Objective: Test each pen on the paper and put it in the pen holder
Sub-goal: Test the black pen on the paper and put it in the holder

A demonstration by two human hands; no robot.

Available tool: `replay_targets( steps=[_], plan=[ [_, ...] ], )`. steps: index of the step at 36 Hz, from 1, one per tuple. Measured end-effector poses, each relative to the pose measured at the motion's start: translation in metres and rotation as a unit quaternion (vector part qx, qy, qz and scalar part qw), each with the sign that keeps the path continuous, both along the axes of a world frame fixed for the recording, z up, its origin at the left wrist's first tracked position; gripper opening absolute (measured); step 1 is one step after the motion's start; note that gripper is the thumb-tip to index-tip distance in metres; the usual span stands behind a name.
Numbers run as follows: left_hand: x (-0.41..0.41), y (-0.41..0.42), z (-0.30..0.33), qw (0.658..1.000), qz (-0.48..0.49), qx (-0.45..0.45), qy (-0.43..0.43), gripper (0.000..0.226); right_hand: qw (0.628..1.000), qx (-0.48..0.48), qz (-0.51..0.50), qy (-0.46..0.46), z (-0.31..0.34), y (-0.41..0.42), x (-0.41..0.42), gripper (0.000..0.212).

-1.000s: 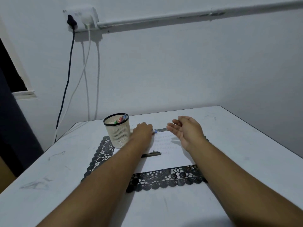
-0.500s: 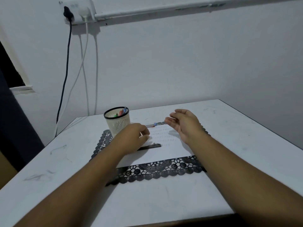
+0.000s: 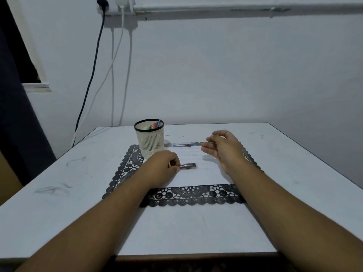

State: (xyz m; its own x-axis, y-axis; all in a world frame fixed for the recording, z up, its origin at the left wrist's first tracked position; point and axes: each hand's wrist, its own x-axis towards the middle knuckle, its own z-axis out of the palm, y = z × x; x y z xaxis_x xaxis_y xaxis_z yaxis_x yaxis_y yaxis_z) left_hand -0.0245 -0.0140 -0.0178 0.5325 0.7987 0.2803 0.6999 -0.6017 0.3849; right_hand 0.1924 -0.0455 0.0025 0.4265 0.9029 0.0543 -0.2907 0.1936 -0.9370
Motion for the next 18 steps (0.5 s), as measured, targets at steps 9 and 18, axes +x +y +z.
replay_targets(
  steps=[9,18],
  plan=[
    [-0.006,0.004,-0.002,0.99,-0.01,-0.016,-0.142,0.016,0.997,0.025,-0.009,-0.067,0.003,-0.006,-0.01,0.014],
    [-0.004,0.003,-0.001,0.982,-0.01,-0.013,-0.189,0.014,0.994,0.063,-0.001,-0.089,0.002,-0.007,-0.021,0.013]
  ],
)
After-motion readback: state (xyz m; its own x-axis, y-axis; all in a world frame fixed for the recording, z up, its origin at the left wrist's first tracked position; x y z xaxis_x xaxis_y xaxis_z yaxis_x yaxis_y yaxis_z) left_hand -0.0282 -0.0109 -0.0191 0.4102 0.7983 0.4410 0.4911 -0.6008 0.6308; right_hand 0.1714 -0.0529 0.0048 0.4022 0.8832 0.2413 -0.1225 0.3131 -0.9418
